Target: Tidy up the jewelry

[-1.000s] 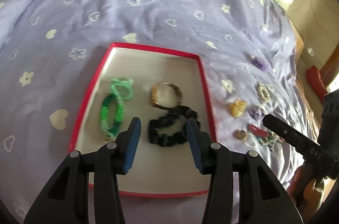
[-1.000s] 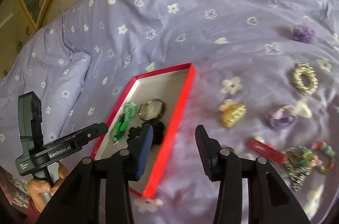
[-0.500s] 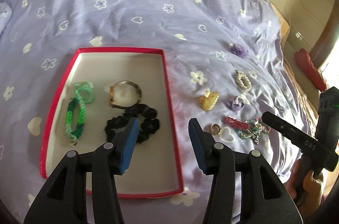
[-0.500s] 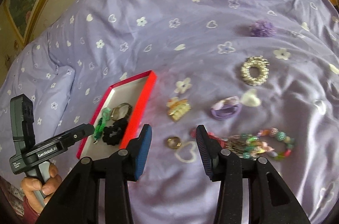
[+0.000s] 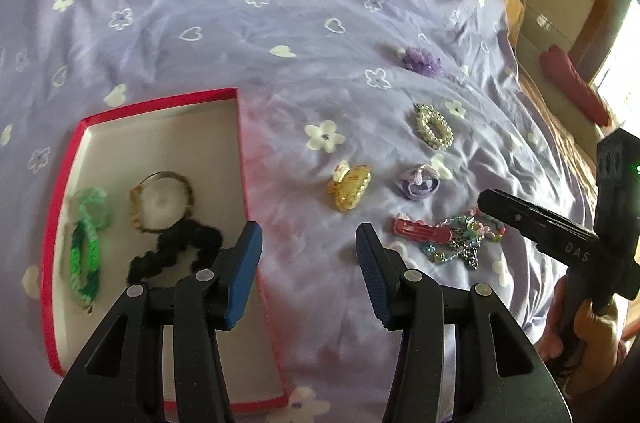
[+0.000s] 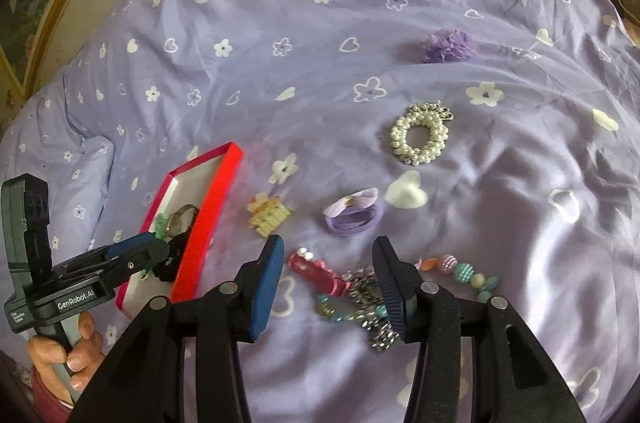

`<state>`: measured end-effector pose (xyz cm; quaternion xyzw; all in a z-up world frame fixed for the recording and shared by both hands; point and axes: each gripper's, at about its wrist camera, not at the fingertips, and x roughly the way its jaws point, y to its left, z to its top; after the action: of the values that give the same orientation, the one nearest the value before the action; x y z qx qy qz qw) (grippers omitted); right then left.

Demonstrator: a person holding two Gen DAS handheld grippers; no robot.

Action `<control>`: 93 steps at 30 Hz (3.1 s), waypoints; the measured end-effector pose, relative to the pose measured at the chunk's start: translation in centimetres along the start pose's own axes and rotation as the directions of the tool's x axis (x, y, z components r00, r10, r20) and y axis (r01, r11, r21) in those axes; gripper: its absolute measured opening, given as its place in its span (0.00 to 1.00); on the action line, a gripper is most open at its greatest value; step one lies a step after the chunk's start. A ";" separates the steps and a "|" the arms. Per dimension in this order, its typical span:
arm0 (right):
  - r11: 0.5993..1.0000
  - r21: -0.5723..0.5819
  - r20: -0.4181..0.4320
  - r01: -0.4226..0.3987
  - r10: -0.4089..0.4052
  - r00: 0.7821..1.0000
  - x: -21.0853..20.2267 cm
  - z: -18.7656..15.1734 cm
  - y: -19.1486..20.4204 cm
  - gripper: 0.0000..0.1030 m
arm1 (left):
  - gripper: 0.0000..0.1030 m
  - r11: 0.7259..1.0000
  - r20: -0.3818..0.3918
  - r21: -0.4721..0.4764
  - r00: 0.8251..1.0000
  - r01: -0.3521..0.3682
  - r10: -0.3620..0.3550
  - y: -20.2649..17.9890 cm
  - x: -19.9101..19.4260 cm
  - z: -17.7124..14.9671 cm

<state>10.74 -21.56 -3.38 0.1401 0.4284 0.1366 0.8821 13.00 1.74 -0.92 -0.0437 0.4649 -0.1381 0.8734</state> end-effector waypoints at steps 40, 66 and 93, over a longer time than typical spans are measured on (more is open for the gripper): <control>1.000 0.018 -0.064 0.008 -0.007 0.998 5.3 1.5 -2.9 0.04 | 0.32 0.994 -0.094 0.109 0.996 0.020 -0.009 -3.8 8.9 2.7; 0.992 -0.076 -0.068 -0.103 0.098 0.993 2.8 -1.0 6.3 0.04 | 0.32 0.996 0.037 -0.089 0.999 0.011 -0.007 2.9 -1.4 -2.8; 0.945 -0.249 -0.196 -0.212 0.166 0.967 6.7 -4.0 17.7 0.04 | 0.32 0.961 0.037 -0.264 0.995 -0.082 0.095 13.0 -5.5 -8.1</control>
<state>9.42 -2.27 -4.12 0.0476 0.4650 0.2891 0.8354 6.01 16.16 -3.70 -0.1412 0.4589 -0.0349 0.8765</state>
